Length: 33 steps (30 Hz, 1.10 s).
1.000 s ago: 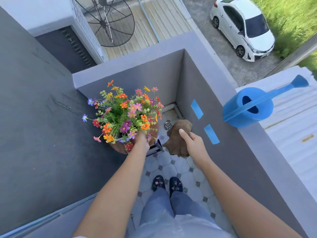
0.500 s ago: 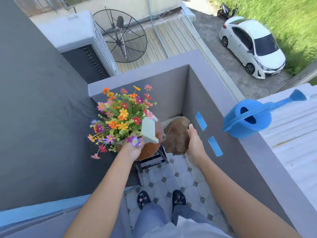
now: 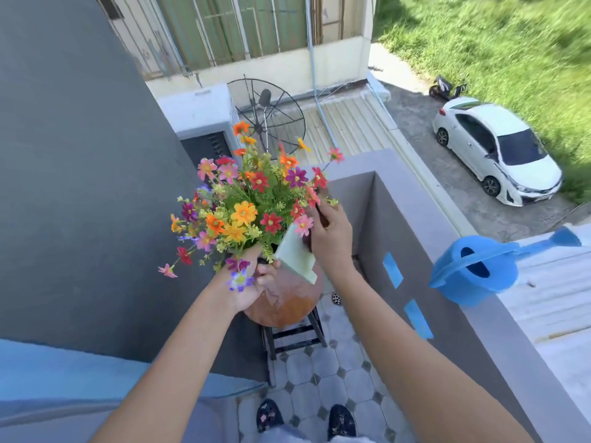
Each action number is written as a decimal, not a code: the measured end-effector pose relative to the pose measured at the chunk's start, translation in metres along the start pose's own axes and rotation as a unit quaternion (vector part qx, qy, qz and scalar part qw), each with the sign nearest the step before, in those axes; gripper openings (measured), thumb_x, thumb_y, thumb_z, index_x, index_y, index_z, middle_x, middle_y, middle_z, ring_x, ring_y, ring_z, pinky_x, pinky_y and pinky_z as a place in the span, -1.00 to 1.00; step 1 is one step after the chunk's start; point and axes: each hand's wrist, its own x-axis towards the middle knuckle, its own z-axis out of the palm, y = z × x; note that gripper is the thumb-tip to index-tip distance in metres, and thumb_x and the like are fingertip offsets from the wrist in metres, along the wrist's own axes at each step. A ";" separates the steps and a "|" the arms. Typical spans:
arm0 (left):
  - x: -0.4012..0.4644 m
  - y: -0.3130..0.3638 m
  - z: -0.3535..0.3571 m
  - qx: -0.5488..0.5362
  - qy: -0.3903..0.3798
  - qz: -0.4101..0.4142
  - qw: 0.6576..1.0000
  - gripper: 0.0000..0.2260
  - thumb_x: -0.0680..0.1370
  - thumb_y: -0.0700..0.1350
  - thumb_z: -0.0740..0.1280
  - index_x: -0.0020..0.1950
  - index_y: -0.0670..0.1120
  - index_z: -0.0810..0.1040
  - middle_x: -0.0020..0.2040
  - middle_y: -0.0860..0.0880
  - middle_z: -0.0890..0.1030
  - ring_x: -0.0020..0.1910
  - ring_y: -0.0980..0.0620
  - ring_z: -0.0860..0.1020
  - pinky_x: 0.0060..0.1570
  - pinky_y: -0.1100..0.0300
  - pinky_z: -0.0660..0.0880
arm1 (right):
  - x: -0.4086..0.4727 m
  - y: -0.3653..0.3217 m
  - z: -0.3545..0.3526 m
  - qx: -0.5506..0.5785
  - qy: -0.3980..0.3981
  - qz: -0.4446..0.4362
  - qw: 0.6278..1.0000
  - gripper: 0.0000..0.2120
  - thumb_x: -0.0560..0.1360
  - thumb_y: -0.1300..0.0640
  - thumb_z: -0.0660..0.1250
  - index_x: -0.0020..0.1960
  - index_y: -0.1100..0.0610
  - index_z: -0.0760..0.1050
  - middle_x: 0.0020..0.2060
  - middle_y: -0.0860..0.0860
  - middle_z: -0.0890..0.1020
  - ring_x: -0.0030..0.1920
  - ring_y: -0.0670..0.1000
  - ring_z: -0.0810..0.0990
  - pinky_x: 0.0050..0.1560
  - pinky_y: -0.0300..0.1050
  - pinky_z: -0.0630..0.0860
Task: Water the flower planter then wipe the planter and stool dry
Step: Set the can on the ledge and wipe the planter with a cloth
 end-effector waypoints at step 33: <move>-0.021 0.046 0.020 0.025 -0.018 0.062 0.998 -0.85 0.67 -0.20 0.07 -0.06 -0.12 0.37 -0.26 -0.10 0.40 -0.64 0.16 0.28 -0.68 0.37 0.15 | -0.049 -0.021 0.025 0.107 0.007 -0.122 0.987 -0.82 0.58 0.24 0.39 0.16 0.21 0.66 -0.10 0.02 0.53 -0.45 0.09 0.56 -0.43 -0.08 0.53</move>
